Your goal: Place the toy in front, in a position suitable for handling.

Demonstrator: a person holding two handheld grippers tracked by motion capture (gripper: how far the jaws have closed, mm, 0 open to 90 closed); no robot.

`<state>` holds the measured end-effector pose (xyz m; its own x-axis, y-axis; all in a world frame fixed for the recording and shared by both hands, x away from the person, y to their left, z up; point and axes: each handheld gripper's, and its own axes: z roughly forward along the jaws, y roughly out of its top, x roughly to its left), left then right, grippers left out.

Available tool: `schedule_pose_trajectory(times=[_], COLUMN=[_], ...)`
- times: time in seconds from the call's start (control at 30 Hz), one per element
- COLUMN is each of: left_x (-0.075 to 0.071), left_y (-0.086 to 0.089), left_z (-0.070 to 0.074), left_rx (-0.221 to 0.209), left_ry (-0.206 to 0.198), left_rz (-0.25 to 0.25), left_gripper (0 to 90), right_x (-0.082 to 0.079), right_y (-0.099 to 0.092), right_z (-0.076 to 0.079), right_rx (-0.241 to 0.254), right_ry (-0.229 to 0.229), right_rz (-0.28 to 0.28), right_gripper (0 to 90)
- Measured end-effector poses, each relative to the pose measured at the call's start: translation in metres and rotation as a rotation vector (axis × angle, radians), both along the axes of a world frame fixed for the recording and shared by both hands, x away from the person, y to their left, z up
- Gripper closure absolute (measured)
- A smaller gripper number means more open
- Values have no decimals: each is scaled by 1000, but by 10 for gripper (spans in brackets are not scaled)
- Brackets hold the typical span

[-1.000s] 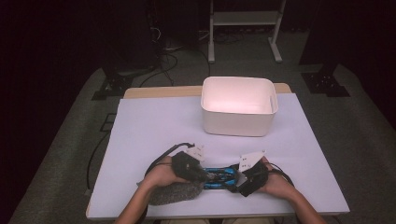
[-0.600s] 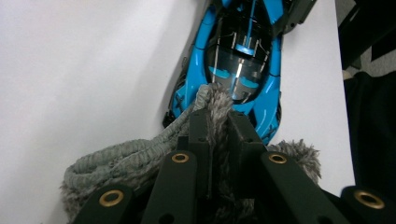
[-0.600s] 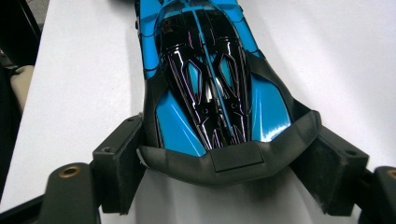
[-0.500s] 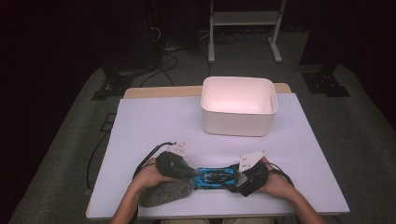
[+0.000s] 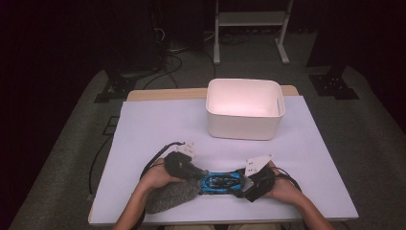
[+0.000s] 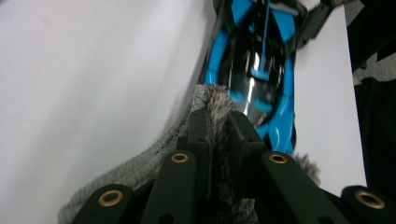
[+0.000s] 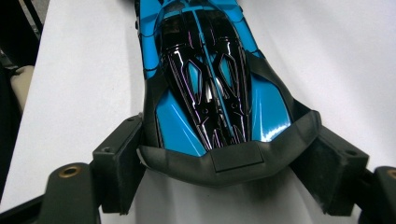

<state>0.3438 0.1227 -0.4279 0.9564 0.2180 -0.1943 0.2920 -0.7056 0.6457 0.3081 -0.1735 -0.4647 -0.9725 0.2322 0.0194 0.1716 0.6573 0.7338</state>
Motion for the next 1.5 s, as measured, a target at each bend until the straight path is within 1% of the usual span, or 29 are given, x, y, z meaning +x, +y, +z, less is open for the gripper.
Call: schedule_pose_trajectory(times=[0.07, 0.13, 0.2, 0.27, 0.3, 0.37, 0.47, 0.57, 0.63, 0.73, 0.87, 0.93, 1.03, 1.1, 1.17, 1.23, 1.37, 1.43, 1.5], left_x=[-3, -4, -7, -9, -11, -15, -21, -26, -26, -26, -26, -26, -26, -26, -25, -25, -28, -29, -28], left_y=[7, 12, 17, 17, 16, 11, 1, -10, -9, -5, -5, -6, -6, -6, -7, -8, -17, -26, -38], left_z=[-2, -4, -5, -6, -5, -3, 1, 1, 1, -2, -2, -2, -2, -2, -2, 0, 7, 12, 16], left_rx=[1, 5, 2, 1, -1, -5, -41, -13, -18, -41, -36, -36, -36, -34, -36, -41, -68, -68, -62], left_ry=[8, 7, 19, 25, 26, 16, 13, -5, -4, 11, 12, 11, 11, 10, 12, 9, 5, -7, -18], left_rz=[5, 11, 6, -3, -16, -34, -88, -118, -116, -101, -94, -96, -99, -100, -99, -100, -120, -141, -172], left_gripper=[811, 812, 813, 813, 813, 812, 812, 812, 812, 812, 811, 811, 811, 812, 812, 812, 814, 818, 818], right_x=[0, 0, 0, 0, 0, 0, 0, -1, -1, -1, -2, -2, -2, -4, -6, -7, -9, -10, -10], right_y=[0, 0, 0, 0, 0, 0, 0, 1, 1, 2, 4, 5, 3, 0, -6, -10, -14, -14, -13], right_z=[0, 0, 0, 0, 0, 0, 0, 0, 0, 1, 3, 4, 7, 10, 12, 12, 11, 12, 11], right_rx=[0, 0, 0, -1, -1, -1, -4, -5, -3, -10, -29, -40, -59, -51, -26, -15, -6, -4, 3], right_ry=[0, -1, -1, -2, -2, -2, -5, -6, -4, -2, -1, -2, -12, -4, 1, 7, -2, -13, -12], right_rz=[0, 1, -1, 0, 0, -1, -1, -3, -7, -11, -20, -15, -14, -20, -28, -41, -33, -30, -28], right_gripper=[225, 224, 224, 225, 224, 224, 223, 223, 222, 220, 217, 213, 204, 207, 213, 245, 301, 302, 307])
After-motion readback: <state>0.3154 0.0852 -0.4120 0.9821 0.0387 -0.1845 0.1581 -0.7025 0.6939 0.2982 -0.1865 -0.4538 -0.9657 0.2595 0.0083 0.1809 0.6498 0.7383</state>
